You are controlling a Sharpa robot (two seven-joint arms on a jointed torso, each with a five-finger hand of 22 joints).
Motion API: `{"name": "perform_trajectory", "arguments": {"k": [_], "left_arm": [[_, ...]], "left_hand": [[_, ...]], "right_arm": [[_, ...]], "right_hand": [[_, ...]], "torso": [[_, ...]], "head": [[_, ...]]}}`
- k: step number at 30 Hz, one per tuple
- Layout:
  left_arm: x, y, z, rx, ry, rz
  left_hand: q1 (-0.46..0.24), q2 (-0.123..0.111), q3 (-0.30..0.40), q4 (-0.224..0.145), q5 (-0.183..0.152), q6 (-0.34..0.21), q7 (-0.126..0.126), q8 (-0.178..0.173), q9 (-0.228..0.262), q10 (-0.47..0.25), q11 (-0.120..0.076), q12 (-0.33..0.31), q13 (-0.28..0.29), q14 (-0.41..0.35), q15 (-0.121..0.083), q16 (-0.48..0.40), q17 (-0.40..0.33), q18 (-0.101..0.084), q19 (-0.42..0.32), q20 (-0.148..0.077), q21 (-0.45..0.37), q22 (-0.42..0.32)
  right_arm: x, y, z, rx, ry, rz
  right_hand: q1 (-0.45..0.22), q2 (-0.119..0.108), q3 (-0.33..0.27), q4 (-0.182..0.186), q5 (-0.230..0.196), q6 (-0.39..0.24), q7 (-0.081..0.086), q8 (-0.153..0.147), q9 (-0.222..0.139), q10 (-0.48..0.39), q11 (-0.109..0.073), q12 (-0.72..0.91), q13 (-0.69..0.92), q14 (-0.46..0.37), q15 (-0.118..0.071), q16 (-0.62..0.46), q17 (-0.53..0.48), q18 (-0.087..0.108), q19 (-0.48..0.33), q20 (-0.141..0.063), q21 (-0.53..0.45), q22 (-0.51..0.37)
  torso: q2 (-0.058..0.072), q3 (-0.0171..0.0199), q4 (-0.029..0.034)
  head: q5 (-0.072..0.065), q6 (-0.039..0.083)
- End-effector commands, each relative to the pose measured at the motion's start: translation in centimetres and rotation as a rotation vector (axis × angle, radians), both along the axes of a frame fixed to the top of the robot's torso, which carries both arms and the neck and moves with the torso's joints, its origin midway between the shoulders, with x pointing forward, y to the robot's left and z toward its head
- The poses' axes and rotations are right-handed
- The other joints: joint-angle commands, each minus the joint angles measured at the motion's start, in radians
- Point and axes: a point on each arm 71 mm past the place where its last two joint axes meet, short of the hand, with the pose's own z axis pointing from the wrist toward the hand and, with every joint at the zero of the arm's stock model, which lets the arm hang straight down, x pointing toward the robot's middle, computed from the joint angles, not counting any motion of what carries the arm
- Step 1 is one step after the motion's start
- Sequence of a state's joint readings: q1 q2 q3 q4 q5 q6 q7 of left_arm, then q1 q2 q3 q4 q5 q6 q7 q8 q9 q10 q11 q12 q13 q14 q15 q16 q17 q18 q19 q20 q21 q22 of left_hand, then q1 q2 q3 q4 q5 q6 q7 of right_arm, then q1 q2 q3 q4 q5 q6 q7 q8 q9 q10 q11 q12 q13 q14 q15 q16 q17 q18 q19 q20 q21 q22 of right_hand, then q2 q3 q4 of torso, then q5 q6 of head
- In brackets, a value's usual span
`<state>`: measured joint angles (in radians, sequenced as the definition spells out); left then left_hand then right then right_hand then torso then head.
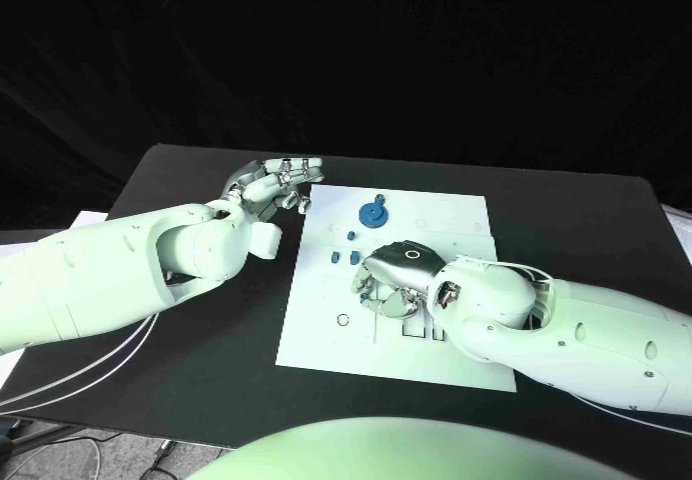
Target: Assemble the parts on the task board
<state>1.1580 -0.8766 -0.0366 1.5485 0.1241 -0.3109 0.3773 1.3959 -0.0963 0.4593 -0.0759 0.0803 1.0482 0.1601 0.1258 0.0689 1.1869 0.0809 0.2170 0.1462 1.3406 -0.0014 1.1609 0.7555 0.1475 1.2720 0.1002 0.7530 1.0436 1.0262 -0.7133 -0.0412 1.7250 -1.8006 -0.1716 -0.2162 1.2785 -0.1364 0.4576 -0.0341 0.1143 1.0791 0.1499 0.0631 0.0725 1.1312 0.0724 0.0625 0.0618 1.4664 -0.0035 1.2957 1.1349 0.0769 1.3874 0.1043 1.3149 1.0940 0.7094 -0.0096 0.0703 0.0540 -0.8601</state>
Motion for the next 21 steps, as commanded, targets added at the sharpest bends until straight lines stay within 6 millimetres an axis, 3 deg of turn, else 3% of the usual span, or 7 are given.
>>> {"name": "perform_trajectory", "arguments": {"k": [1, 12, 17, 21], "left_arm": [[0.0, -0.2, 0.1, -0.004, -0.01, -0.015], [0.1, 0.0, 0.1, 0.005, -0.015, 0.001], [0.1, 0.1, 0.1, 0.007, -0.02, 0.008], [0.1, 0.0, 0.1, 0.006, -0.022, 0.009]], "left_hand": [[0.004, 0.003, -0.002, -0.007, 0.005, 0.0, 0.005, -0.004, -0.001, -0.008, 0.002, 0.005, 0.002, -0.006, 0.0, -0.005, -0.002, 0.011, -0.003, -0.002, -0.006, -0.001], [0.005, 0.004, -0.002, -0.007, 0.005, -0.001, 0.005, -0.005, -0.002, -0.009, 0.002, 0.006, 0.002, -0.005, 0.0, -0.003, 0.002, 0.011, -0.003, -0.002, -0.005, 0.0], [0.006, 0.004, -0.002, -0.008, 0.005, -0.001, 0.005, -0.005, -0.002, -0.009, 0.002, 0.006, 0.002, -0.005, 0.0, -0.003, 0.001, 0.011, -0.002, -0.002, -0.002, 0.002], [0.006, 0.004, -0.002, -0.008, 0.005, -0.001, 0.005, -0.005, -0.002, -0.009, 0.002, 0.006, 0.002, -0.005, 0.0, -0.003, 0.001, 0.011, -0.002, -0.002, -0.002, 0.002]], "right_arm": [[0.2, -0.5, -0.8, -0.05, 0.01, -0.029], [-0.5, -0.9, 0.3, 0.028, -0.031, -0.032], [-0.5, -2.0, 1.0, 0.046, -0.033, -0.056], [-0.4, -3.0, 1.8, 0.057, -0.042, -0.078]], "right_hand": [[0.001, -0.008, -0.007, -0.001, 0.004, -0.007, 0.003, -0.002, -0.002, -0.027, 0.023, 0.005, 0.002, 0.029, 0.009, -0.005, -0.003, 0.018, -0.008, -0.002, -0.005, -0.005], [0.009, -0.008, -0.024, 0.001, 0.004, -0.028, 0.006, -0.003, -0.007, -0.039, 0.025, 0.015, 0.003, 0.027, 0.01, -0.014, -0.019, 0.02, -0.011, 0.0, -0.014, -0.018], [0.021, -0.007, -0.04, 0.001, 0.002, -0.058, 0.01, -0.003, -0.008, -0.078, 0.031, 0.008, 0.001, 0.026, 0.015, -0.018, -0.027, 0.021, -0.011, 0.003, -0.019, -0.024], [0.027, -0.006, -0.062, 0.003, -0.001, -0.078, 0.01, -0.002, -0.008, -0.111, 0.035, 0.005, 0.001, 0.025, 0.018, -0.021, -0.033, 0.021, -0.012, 0.007, -0.023, -0.029]], "torso": [[0.0, -0.0001, -0.0011], [0.0, 0.0007, -0.0028], [-0.001, -0.0004, -0.0014], [-0.002, -0.0007, -0.0043]], "head": [[-0.001, 0.002], [-0.006, 0.005], [-0.017, 0.009], [-0.018, 0.013]]}}
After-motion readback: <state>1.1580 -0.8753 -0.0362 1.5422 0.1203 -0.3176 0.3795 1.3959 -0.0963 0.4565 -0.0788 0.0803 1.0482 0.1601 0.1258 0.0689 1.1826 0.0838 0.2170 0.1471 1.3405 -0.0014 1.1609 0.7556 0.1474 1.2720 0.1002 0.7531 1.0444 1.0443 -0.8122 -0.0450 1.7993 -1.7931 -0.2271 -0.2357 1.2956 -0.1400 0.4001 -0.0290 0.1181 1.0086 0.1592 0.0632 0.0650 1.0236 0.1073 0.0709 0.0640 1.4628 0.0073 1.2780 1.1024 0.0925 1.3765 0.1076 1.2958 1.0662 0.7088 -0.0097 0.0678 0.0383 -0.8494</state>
